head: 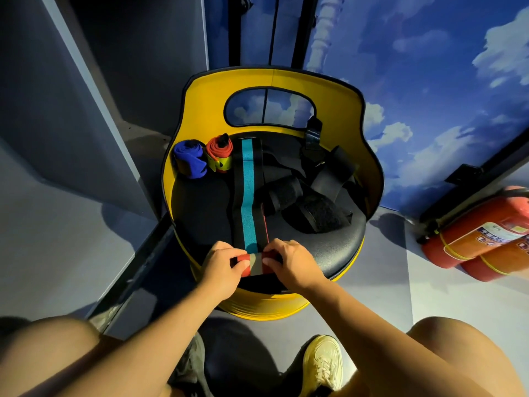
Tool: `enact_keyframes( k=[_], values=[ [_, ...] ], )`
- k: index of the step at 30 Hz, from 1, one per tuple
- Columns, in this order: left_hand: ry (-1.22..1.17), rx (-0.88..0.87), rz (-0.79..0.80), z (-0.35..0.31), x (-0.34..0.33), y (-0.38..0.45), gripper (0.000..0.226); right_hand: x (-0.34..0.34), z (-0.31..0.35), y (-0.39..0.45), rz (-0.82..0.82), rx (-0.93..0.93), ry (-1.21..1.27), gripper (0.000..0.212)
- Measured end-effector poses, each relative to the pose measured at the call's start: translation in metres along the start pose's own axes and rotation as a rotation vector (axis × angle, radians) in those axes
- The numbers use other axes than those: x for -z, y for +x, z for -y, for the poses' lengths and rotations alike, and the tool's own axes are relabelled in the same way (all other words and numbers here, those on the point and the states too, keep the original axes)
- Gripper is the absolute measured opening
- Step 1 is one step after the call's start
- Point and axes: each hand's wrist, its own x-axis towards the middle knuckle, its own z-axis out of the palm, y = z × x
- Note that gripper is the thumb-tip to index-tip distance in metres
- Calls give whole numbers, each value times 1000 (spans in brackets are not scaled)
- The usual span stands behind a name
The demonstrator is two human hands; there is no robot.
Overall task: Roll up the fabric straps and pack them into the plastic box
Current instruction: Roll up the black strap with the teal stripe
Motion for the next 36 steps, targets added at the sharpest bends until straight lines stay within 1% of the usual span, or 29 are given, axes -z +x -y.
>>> enact_keyframes(
  k=[3, 5, 7, 9, 13, 15, 17, 19, 23, 26, 28, 32, 34, 36],
  values=[
    [-17, 0, -79, -3, 1, 0, 21, -1, 2, 4, -50, 17, -15, 23],
    [30, -46, -65, -2, 3, 0, 15, -4, 2, 2, -109, 91, -47, 17],
    [75, -101, -29, 0, 6, 1, 16, -8, 1, -1, -169, 178, -106, 11],
    [128, -172, 6, 3, 8, 3, 21, -11, -2, -7, -187, 252, -159, 18],
    [187, -262, 91, 2, 17, 6, 45, -10, -8, -15, -109, 291, -181, 36],
    [294, -305, 157, 2, 21, 6, 56, -8, -6, -14, -89, 286, -211, 37],
    [419, -333, 174, 2, 20, 7, 57, -5, -3, -10, -73, 275, -245, 36],
    [425, -303, 156, 2, 18, 8, 53, -2, 0, -6, -55, 268, -272, 35],
    [259, -230, 100, -1, 15, 7, 39, 4, 1, 2, -33, 254, -293, 36],
    [143, -119, 60, -1, 14, 10, 28, 6, 4, 9, -16, 218, -262, 36],
    [99, -53, 33, -1, 13, 13, 26, 6, 5, 12, -23, 151, -168, 35],
    [50, 10, -54, -4, 4, 21, 19, 0, 4, 20, -23, -27, 25, 27],
    [29, 73, -97, -5, 4, 28, 21, -4, 4, 26, -38, -105, 80, 26],
    [43, 109, -104, -7, 5, 35, 26, -6, 6, 31, -76, -147, 91, 28]
  ],
)
